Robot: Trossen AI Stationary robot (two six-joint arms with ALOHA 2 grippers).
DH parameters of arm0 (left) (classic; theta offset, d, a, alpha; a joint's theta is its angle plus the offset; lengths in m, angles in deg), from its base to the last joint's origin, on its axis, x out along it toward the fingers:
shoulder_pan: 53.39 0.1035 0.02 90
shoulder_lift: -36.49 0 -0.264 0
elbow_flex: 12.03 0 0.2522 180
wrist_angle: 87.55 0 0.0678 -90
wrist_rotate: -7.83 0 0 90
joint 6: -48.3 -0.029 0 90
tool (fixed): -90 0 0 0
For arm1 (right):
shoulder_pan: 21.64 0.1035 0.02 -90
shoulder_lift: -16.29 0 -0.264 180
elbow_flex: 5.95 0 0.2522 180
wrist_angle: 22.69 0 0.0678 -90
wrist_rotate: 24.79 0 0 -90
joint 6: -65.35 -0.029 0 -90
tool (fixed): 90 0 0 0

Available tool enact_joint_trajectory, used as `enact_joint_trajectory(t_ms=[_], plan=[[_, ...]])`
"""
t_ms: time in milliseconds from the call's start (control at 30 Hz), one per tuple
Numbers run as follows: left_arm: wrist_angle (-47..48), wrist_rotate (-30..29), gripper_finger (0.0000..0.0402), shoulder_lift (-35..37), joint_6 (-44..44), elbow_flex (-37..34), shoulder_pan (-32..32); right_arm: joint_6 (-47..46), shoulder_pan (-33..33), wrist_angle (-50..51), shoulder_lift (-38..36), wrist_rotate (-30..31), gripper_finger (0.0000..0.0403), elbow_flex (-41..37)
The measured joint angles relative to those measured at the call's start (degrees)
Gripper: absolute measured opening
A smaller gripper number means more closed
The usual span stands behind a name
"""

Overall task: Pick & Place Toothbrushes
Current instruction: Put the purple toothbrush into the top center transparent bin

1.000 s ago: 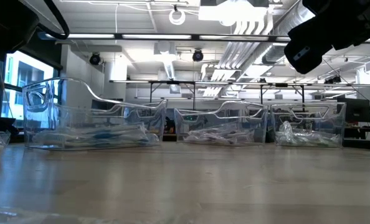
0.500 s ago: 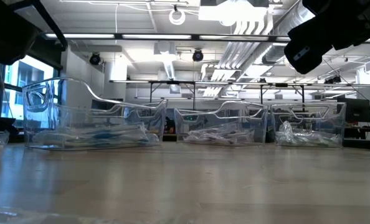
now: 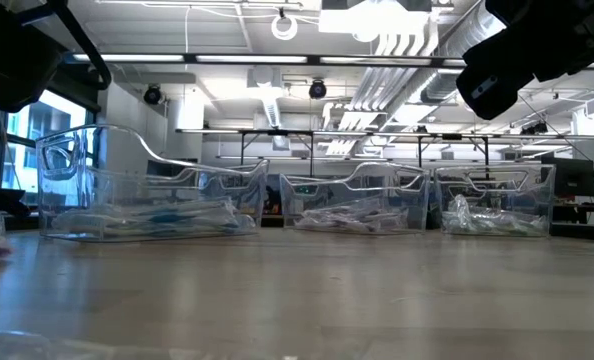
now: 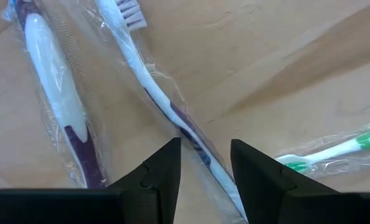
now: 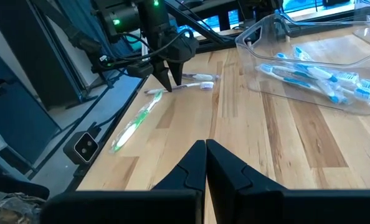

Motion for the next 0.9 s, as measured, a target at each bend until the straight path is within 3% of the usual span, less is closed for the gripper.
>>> enact_joint_trajectory(t_ms=[567,900], plan=[[0.44,-0.07,0.0132,0.0,-0.72,0.0,0.0,-0.25,-0.02,0.76,0.0,0.93,0.0003,0.0],[0.46,-4.3,0.0033,0.0,-3.24,0.0,0.02,-3.02,0.0,2.13,0.0,-2.35,0.0003,0.0]])
